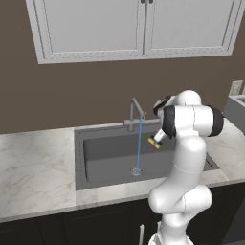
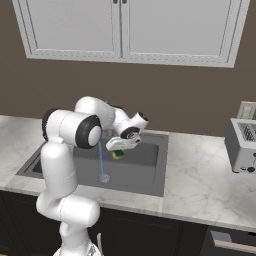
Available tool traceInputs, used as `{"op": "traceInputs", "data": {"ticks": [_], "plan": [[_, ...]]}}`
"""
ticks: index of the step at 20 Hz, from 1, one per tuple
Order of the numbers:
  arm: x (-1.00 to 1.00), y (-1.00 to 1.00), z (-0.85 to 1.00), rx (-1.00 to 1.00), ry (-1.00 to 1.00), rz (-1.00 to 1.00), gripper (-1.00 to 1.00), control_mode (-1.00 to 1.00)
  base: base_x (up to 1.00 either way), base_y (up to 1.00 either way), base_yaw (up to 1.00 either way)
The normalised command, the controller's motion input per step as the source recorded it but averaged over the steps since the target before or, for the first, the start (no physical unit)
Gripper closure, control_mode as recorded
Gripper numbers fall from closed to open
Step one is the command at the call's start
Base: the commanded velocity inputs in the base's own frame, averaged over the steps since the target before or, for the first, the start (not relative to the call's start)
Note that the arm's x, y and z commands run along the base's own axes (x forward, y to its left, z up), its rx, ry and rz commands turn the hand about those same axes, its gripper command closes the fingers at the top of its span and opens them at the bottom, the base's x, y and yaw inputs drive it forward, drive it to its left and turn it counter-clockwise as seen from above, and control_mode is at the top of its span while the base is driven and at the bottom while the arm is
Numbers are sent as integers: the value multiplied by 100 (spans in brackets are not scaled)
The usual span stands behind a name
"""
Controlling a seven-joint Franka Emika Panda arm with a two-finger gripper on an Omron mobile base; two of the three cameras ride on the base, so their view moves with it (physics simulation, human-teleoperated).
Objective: Soak the sponge with water for a few seconds and then drop it inside the sink.
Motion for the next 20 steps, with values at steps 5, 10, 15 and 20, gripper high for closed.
{"op": "traceInputs", "data": {"ticks": [5,10,15,20], "plan": [[10,-25,-22,-25,15,-19,100,-100,0,0,0],[4,-26,-33,-12,9,-26,100,-100,0,0,0],[0,-19,-36,-6,6,-27,100,-100,0,0,0],[0,-8,-24,-3,1,-19,100,-100,0,0,0]]}}
